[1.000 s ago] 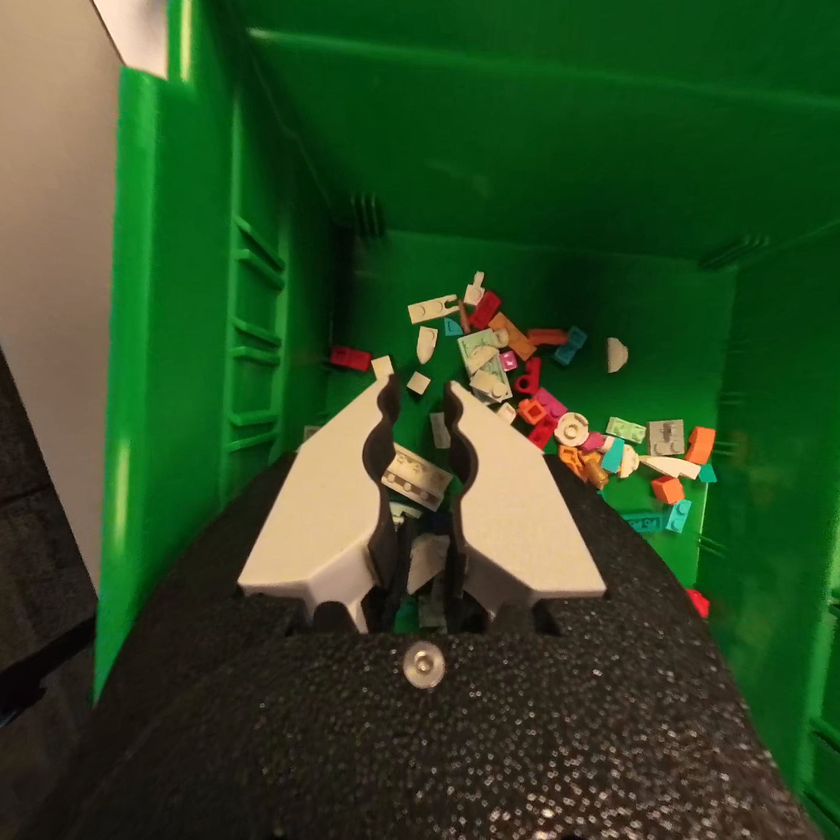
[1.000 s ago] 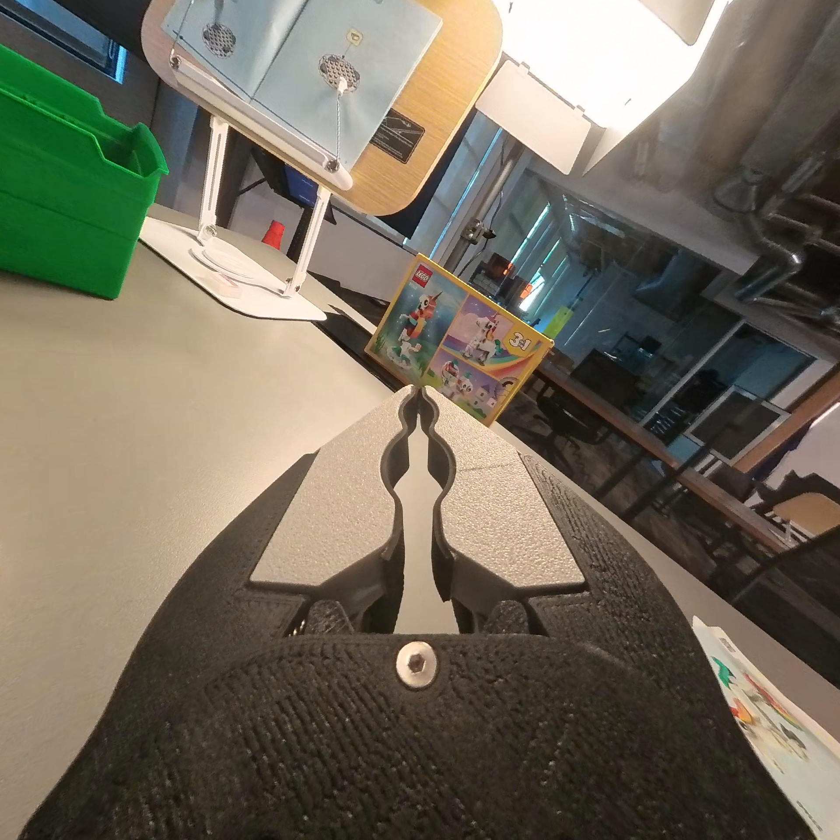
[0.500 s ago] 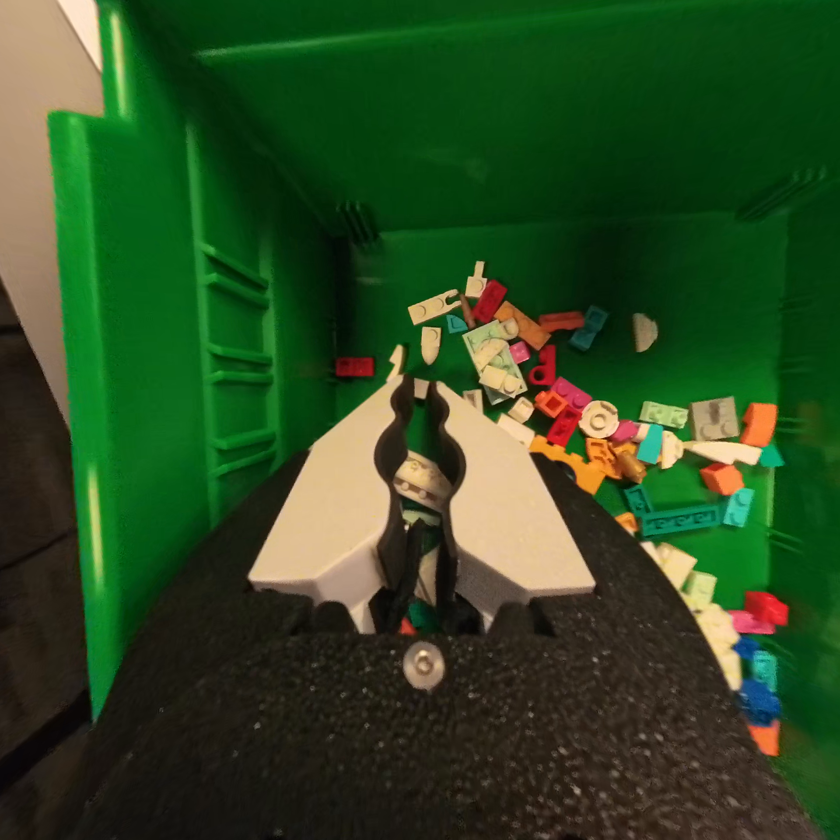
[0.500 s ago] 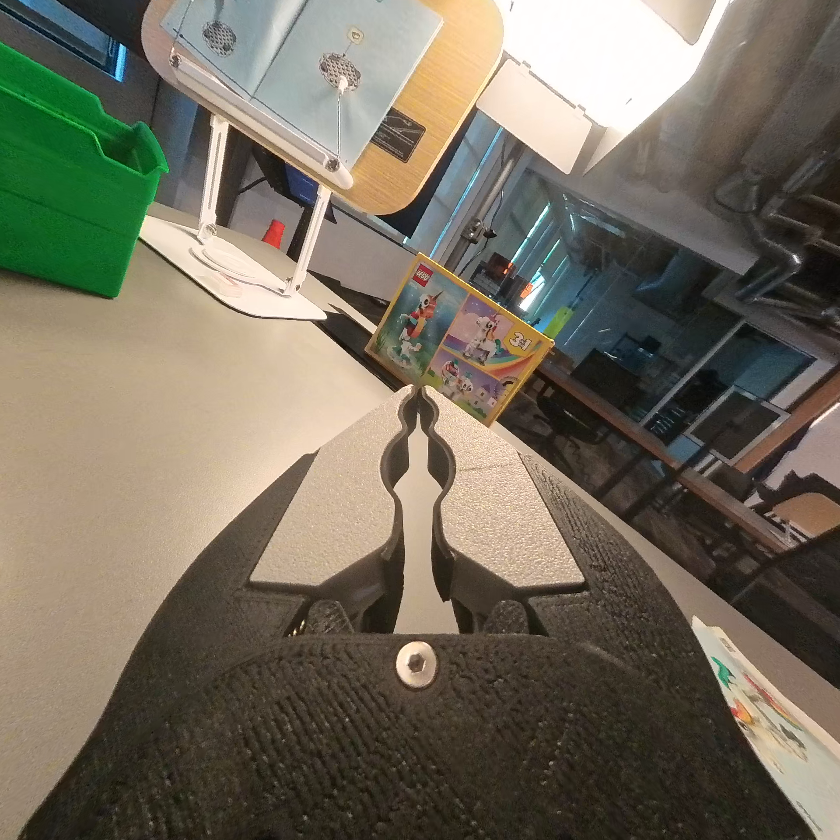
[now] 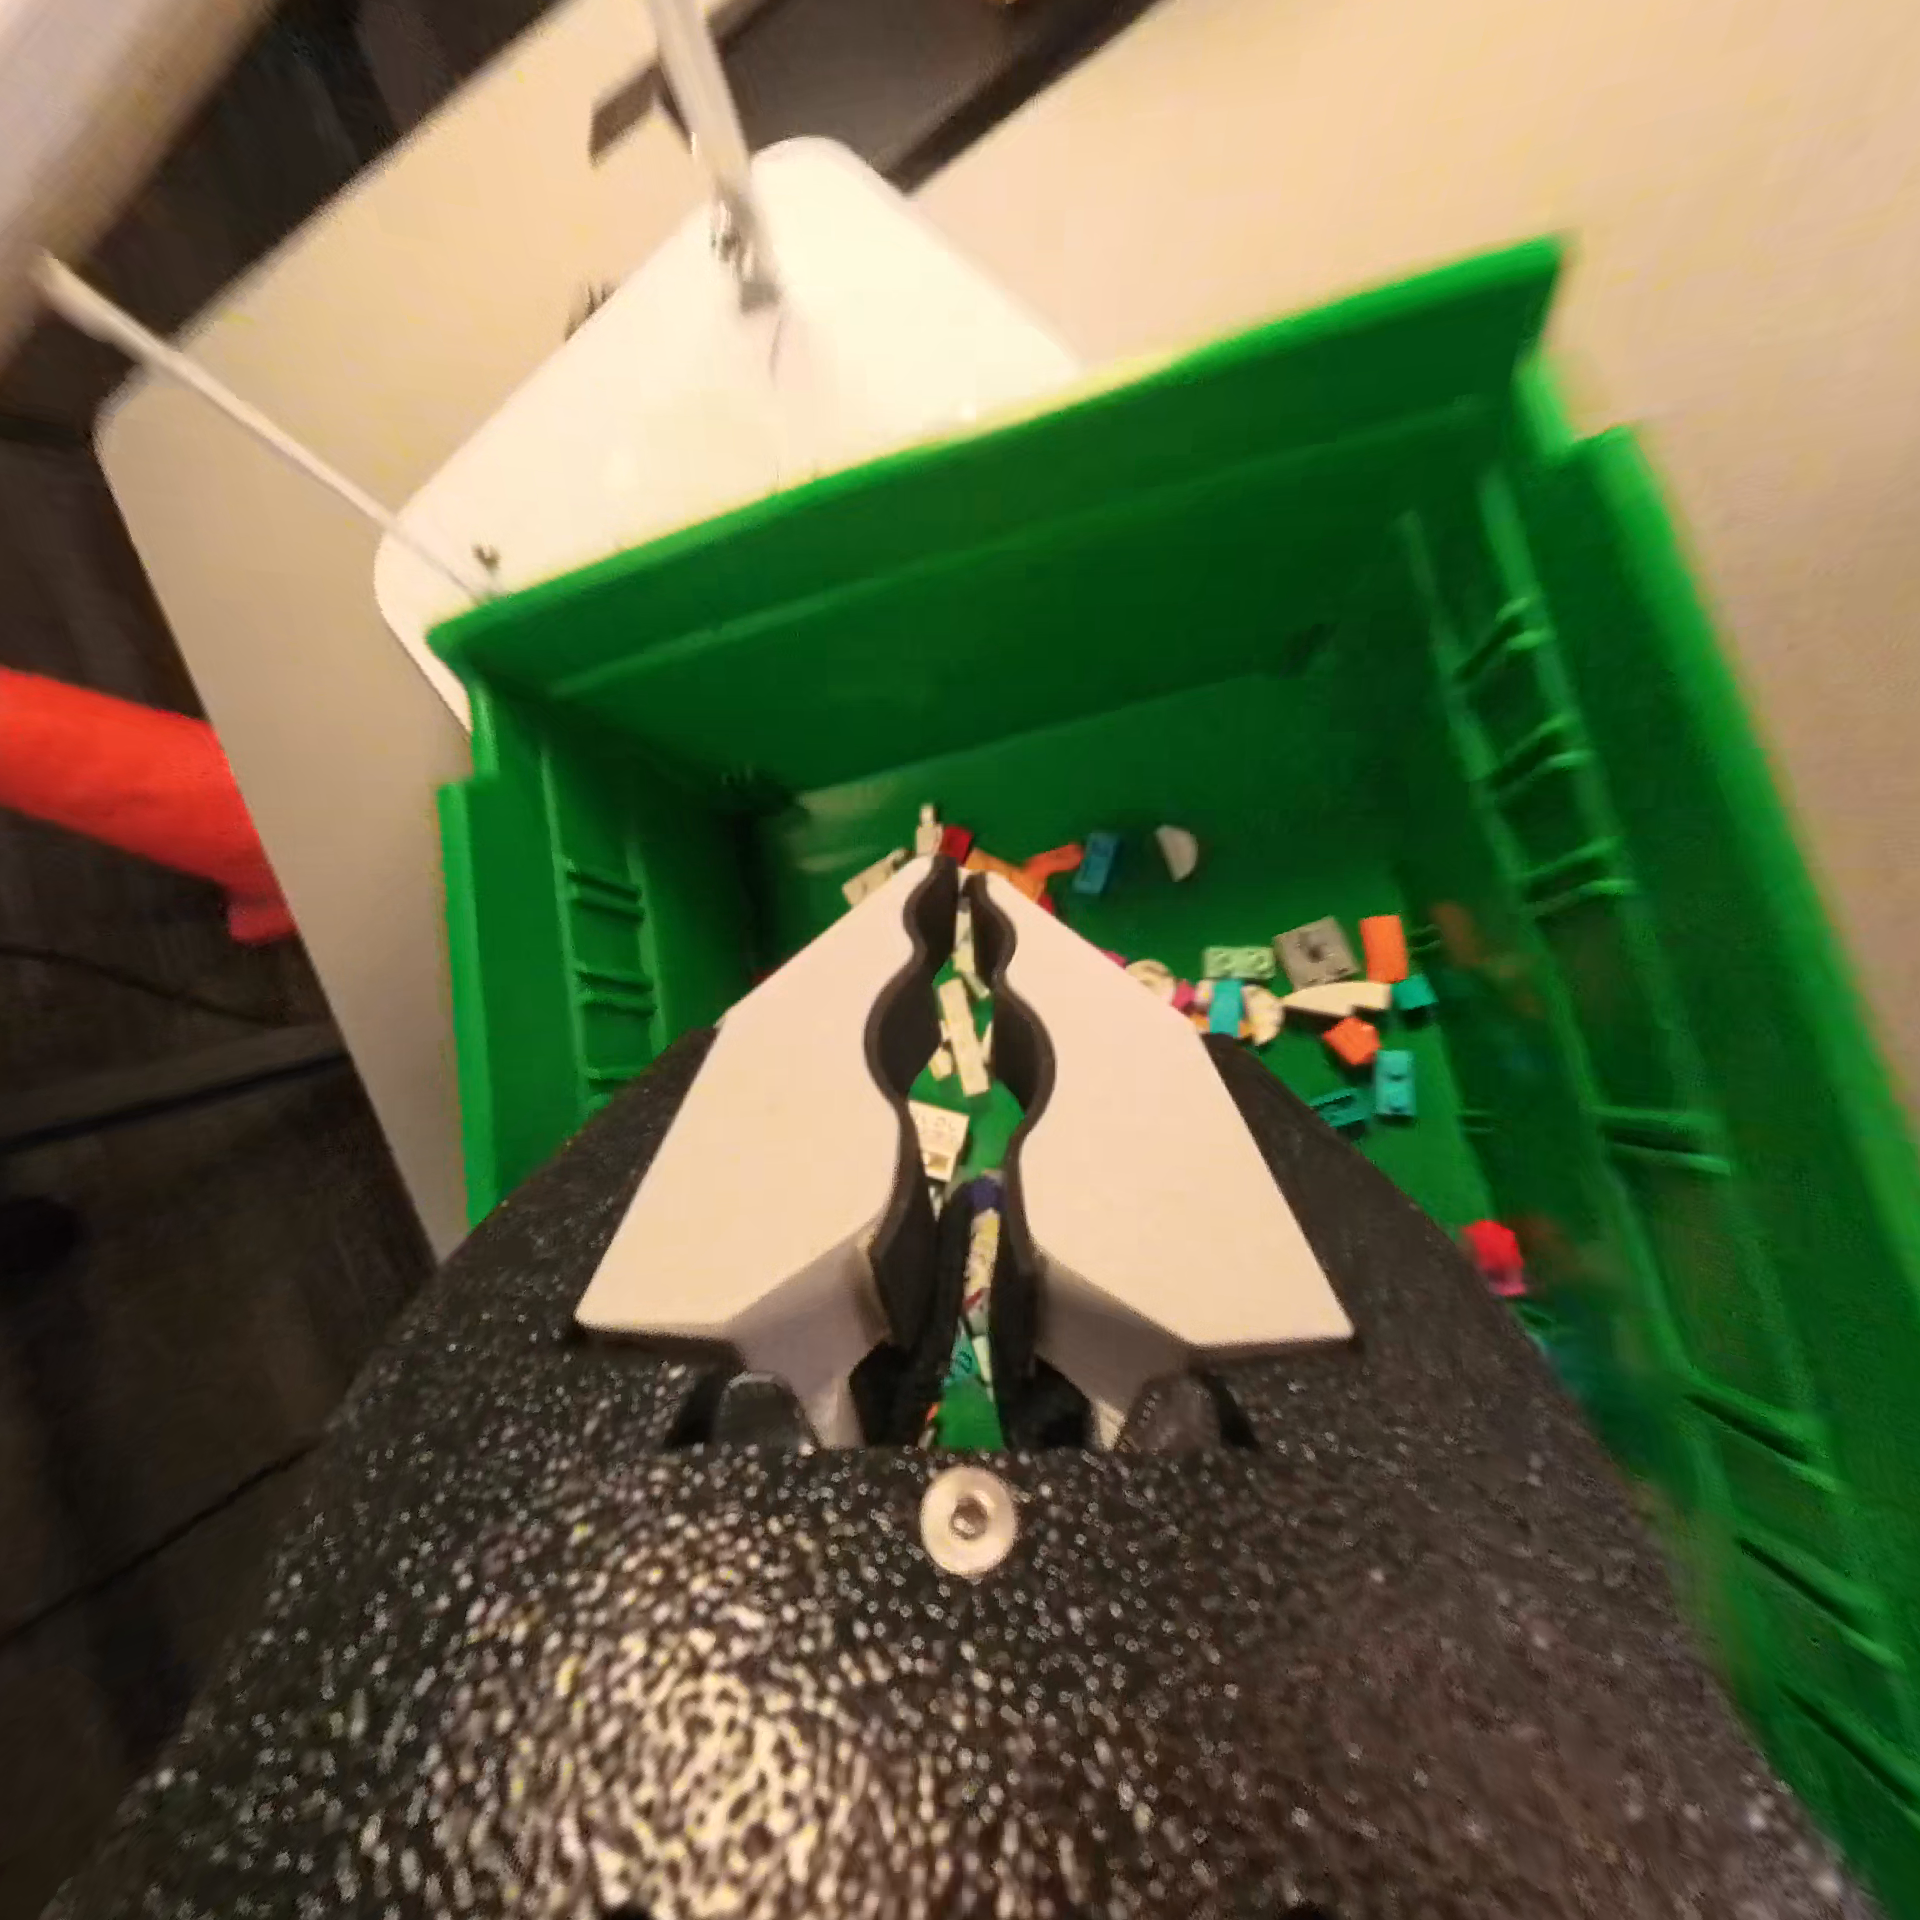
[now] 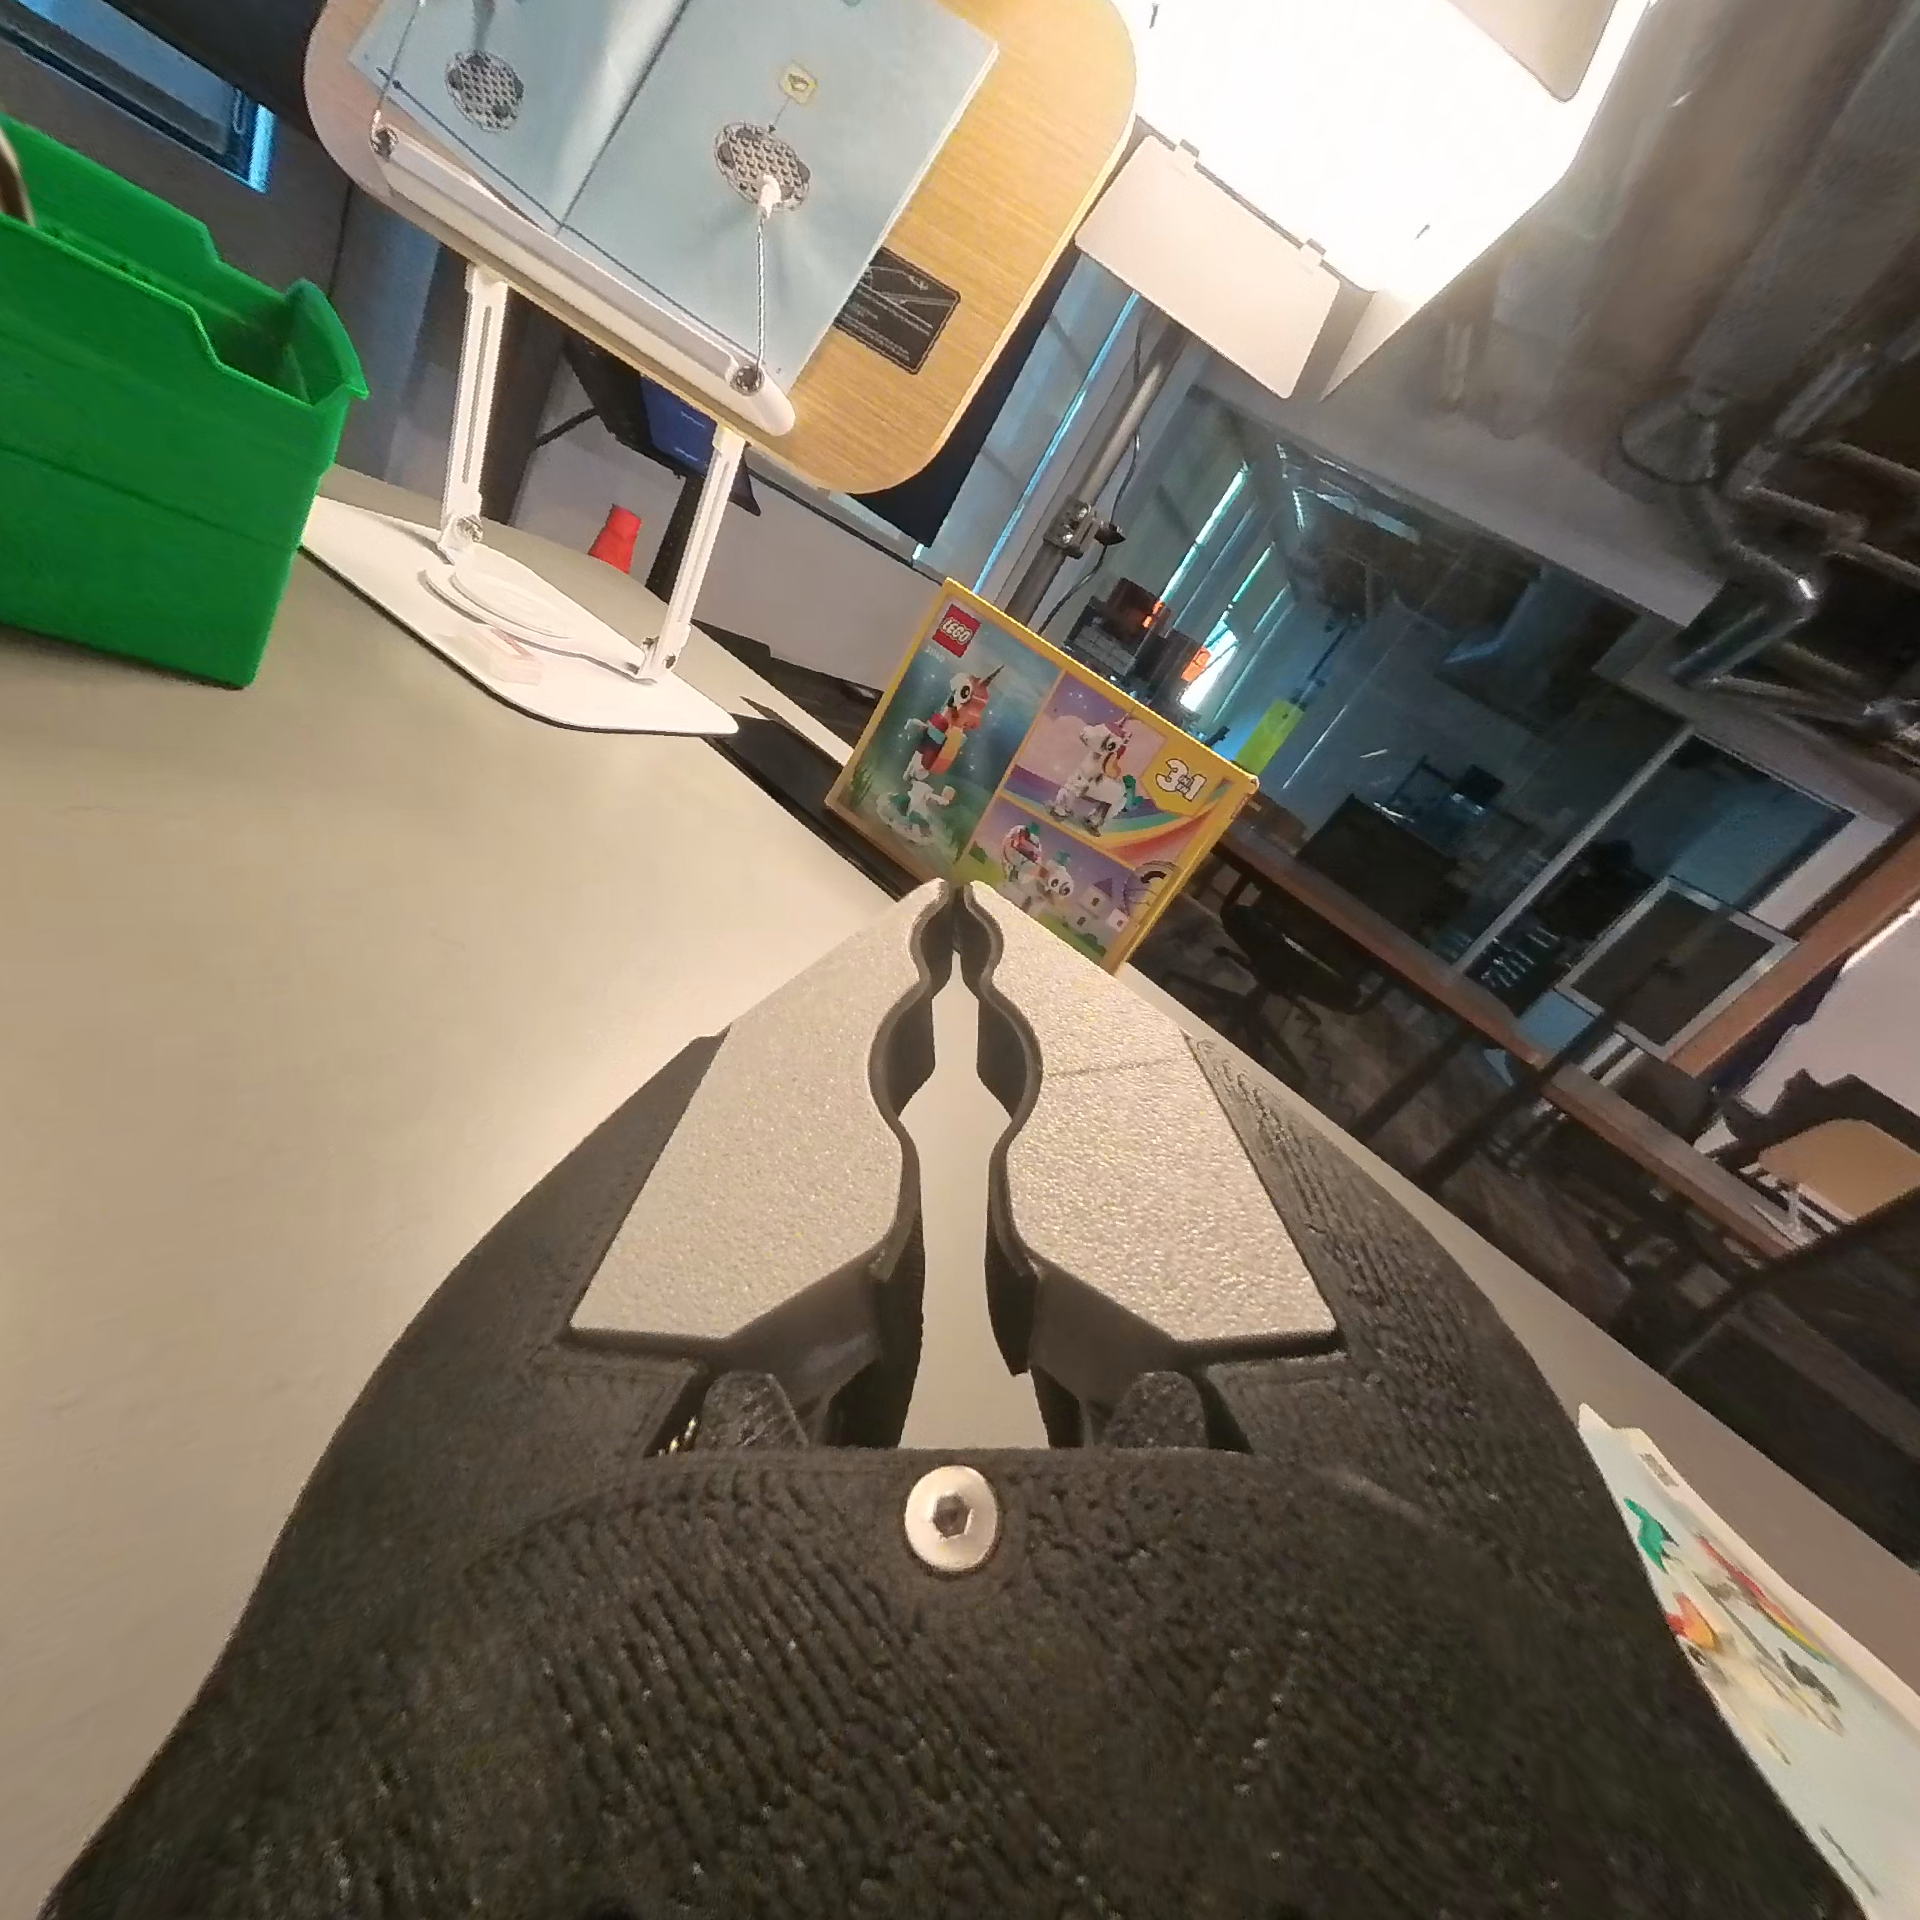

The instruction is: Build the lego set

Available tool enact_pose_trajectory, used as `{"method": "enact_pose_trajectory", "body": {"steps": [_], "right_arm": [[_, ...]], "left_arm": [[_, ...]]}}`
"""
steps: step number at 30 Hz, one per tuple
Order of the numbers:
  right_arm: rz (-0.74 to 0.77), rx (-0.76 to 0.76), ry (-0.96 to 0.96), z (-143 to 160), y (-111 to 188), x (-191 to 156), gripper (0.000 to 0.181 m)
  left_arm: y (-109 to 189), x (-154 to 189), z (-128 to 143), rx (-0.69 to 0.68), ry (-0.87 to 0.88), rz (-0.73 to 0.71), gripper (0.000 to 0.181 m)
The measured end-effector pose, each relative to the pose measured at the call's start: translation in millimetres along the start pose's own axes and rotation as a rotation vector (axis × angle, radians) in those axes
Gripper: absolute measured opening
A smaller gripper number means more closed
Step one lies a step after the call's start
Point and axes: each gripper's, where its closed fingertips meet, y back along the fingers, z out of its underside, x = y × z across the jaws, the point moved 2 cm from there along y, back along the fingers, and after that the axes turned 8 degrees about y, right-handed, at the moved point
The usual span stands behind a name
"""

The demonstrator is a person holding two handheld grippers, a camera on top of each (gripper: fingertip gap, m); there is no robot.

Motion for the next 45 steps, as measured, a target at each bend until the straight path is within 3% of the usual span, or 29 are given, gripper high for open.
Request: {"method": "enact_pose_trajectory", "body": {"steps": [8,13,17,21,26,32,36,45], "right_arm": [[0.022,0.016,-0.039,-1,1,5,0.000],[0.033,0.025,-0.062,-1,1,9,0.000],[0.043,0.035,-0.064,-2,2,12,0.000],[0.049,0.049,-0.082,-2,1,17,0.000],[0.061,0.051,-0.093,2,3,26,0.000],[0.064,0.062,-0.095,4,4,33,0.000],[0.052,0.059,-0.006,7,6,35,0.000],[0.048,0.061,-0.009,20,7,52,0.000]], "left_arm": [[72,77,-69,0.166,-0.173,0.030,0.000],[79,139,-89,0.196,-0.230,0.098,0.000],[61,201,-85,0.122,-0.127,0.205,0.000],[29,243,-71,0.097,-0.143,0.189,0.000],[-24,245,-55,0.037,-0.119,0.044,0.000],[-57,265,-47,-0.037,-0.108,0.071,0.000],[-73,278,-45,-0.078,-0.126,0.101,0.000],[-93,287,-34,-0.186,-0.186,0.084,0.000]]}}
